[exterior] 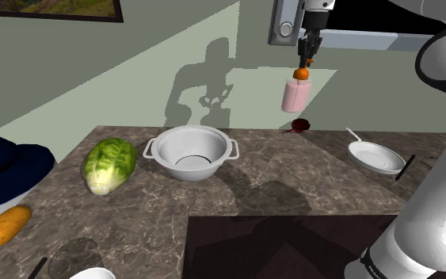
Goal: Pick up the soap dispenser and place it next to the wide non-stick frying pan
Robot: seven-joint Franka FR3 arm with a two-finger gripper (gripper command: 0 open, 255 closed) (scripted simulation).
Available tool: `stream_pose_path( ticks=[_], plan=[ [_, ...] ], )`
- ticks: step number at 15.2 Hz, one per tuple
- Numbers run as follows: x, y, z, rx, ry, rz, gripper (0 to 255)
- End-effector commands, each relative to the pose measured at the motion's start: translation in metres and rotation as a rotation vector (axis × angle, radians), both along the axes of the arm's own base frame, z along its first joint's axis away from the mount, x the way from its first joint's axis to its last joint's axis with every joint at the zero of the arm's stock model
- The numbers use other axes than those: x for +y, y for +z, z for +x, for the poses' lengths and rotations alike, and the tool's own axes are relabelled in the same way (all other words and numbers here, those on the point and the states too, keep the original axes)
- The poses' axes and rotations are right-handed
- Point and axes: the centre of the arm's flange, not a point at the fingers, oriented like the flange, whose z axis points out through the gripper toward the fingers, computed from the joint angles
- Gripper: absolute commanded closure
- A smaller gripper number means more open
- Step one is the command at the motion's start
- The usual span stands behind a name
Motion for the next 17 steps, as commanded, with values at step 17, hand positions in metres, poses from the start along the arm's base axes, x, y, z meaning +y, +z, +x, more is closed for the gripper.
stream_pose_path(
  ticks=[17],
  plan=[
    [-0.199, -0.001, -0.124, 0.0, 0.001, 0.0, 255]
  ],
)
